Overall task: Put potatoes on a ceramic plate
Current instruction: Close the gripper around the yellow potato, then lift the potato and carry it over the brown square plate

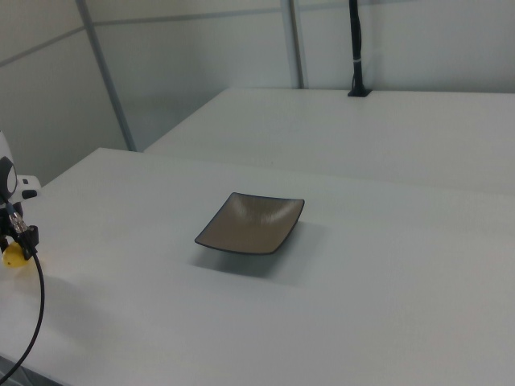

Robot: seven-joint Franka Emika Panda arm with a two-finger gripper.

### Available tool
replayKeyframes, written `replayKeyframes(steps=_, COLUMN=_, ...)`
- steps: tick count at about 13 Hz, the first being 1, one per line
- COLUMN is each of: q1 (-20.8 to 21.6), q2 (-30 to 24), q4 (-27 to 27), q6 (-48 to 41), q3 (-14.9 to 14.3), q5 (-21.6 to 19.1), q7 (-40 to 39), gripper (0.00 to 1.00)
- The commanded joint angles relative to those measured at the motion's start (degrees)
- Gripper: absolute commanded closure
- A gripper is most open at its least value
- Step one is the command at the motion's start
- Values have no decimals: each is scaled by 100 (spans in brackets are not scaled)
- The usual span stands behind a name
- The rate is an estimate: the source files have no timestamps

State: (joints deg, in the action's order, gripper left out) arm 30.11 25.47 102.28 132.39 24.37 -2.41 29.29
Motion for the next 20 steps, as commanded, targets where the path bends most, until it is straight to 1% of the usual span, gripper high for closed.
replayKeyframes(steps=1, q1=-259, q2=-515, q4=117, q6=-396, q3=-11, q5=30, q7=-90, gripper=61)
replayKeyframes(steps=3, q1=-452, q2=-735, q4=108, q6=-687, q3=-29, q5=30, q7=-195, gripper=60)
replayKeyframes(steps=5, q1=-707, q2=-929, q4=99, q6=-925, q3=-81, q5=39, q7=-458, gripper=60)
replayKeyframes(steps=7, q1=-962, q2=-1166, q4=99, q6=-1022, q3=-265, q5=48, q7=-687, gripper=60)
replayKeyframes(steps=9, q1=-1435, q2=-1351, q4=99, q6=-1031, q3=-310, q5=74, q7=-1038, gripper=59)
replayKeyframes(steps=10, q1=-1603, q2=-1413, q4=90, q6=-1022, q3=-458, q5=83, q7=-1231, gripper=59)
replayKeyframes(steps=11, q1=-1683, q2=-1474, q4=90, q6=-1022, q3=-625, q5=83, q7=-1389, gripper=59)
replayKeyframes(steps=14, q1=-1746, q2=-1449, q4=73, q6=-935, q3=-1301, q5=92, q7=-1829, gripper=59)
replayKeyframes(steps=15, q1=-1789, q2=-1396, q4=64, q6=-917, q3=-1416, q5=118, q7=-1917, gripper=59)
replayKeyframes(steps=17, q1=-1982, q2=-1212, q4=-137, q6=-908, q3=-1523, q5=232, q7=-2024, gripper=59)
replayKeyframes(steps=19, q1=-2193, q2=-1071, q4=-182, q6=-865, q3=-1532, q5=328, q7=-2094, gripper=58)
replayKeyframes(steps=20, q1=-2307, q2=-1018, q4=-182, q6=-664, q3=-1532, q5=338, q7=-2120, gripper=56)
